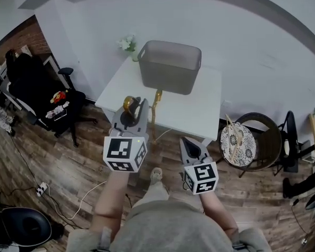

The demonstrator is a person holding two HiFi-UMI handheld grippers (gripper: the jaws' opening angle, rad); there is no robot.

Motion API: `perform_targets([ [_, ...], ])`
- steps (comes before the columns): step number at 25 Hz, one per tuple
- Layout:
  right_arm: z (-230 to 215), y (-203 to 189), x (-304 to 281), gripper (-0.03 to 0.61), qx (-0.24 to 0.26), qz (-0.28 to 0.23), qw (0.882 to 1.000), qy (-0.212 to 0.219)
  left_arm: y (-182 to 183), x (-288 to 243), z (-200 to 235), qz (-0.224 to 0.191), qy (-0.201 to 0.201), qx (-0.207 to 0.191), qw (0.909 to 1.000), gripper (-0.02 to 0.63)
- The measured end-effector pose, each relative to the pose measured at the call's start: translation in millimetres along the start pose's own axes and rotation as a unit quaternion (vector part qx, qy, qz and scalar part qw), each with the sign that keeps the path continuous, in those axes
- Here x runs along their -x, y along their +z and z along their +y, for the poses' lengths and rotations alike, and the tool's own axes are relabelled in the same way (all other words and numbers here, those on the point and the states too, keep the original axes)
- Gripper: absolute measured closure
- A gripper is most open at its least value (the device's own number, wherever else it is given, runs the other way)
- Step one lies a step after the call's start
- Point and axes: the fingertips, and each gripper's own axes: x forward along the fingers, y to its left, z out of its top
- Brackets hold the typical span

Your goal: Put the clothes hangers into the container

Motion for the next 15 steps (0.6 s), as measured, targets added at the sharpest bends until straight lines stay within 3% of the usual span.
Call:
perform_targets([
  [15,-26,25,-87,0.578,0.021,0.008,1.0,0.003,103,-138,49,-0.068,-0.012,-0.048,0.9964,0.558],
])
